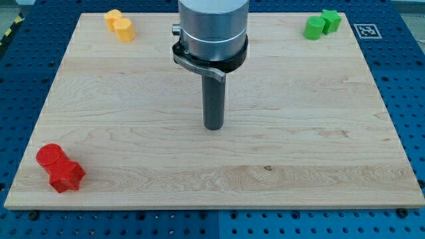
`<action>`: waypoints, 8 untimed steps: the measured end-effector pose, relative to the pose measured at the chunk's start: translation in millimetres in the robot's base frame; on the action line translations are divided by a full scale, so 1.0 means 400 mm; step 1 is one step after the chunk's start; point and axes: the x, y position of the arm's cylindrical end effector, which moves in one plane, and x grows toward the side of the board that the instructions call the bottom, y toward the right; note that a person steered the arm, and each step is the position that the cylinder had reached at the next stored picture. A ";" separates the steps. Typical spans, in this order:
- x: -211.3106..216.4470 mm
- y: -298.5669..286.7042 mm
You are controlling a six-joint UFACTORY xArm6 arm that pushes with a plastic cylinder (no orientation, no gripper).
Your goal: Move the arm to the left of the blue cube
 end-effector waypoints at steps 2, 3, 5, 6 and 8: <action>-0.045 0.000; -0.140 -0.001; -0.309 -0.048; -0.370 -0.069; -0.422 -0.099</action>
